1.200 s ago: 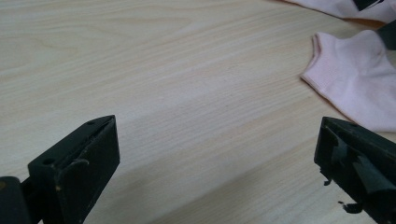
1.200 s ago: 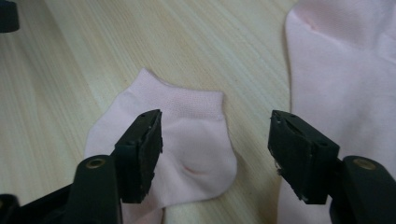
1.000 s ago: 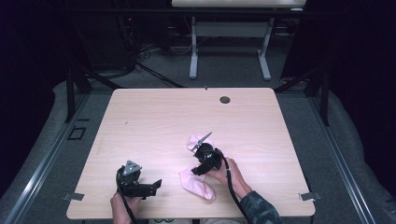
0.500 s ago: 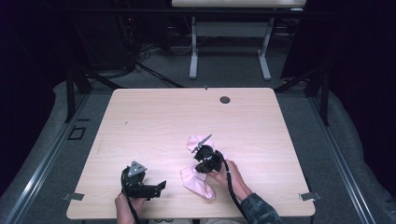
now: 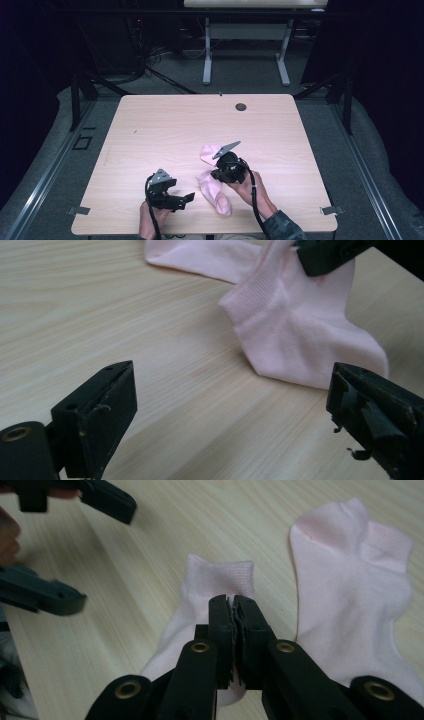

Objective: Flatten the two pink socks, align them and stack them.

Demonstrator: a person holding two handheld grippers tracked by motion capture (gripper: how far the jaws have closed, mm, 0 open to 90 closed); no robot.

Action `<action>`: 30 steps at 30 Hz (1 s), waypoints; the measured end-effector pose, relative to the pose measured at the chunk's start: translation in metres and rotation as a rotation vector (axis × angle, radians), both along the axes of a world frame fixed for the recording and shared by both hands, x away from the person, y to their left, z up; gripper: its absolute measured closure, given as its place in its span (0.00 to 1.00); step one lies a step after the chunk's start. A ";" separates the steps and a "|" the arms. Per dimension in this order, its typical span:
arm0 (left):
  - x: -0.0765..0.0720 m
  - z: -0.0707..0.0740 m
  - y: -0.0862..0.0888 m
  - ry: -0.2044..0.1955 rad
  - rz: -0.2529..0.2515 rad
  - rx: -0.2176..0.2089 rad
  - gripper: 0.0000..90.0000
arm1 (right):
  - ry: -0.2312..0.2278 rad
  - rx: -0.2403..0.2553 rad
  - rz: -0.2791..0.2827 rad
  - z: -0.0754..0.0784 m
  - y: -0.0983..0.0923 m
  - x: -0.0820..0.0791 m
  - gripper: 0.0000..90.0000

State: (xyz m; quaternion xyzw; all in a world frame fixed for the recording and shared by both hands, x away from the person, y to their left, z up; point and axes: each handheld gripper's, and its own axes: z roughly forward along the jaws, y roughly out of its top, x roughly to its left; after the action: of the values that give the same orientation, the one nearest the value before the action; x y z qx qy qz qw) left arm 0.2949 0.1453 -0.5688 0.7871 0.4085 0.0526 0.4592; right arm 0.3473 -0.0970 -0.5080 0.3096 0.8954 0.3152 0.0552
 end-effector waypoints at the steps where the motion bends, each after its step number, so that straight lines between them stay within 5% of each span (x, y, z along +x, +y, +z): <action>1: 0.002 -0.001 -0.003 0.003 -0.017 -0.011 0.09 | -0.014 0.008 0.009 0.006 0.000 -0.003 0.96; 12: 0.023 -0.005 -0.019 0.017 -0.131 -0.136 0.21 | -0.073 0.039 0.022 0.027 -0.002 -0.014 0.96; 25: 0.027 0.004 -0.036 -0.040 -0.107 -0.133 0.97 | -0.110 0.089 -0.027 0.034 -0.015 -0.015 0.96; 30: 0.022 0.013 -0.034 -0.061 -0.093 -0.116 0.99 | -0.120 0.100 -0.040 0.035 -0.019 -0.017 0.96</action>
State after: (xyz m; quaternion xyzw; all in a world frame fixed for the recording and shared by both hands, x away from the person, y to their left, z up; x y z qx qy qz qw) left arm 0.3170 0.1109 -0.5560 0.7753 0.3597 0.0315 0.5181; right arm 0.3304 -0.1164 -0.4728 0.3104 0.8673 0.3764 0.0995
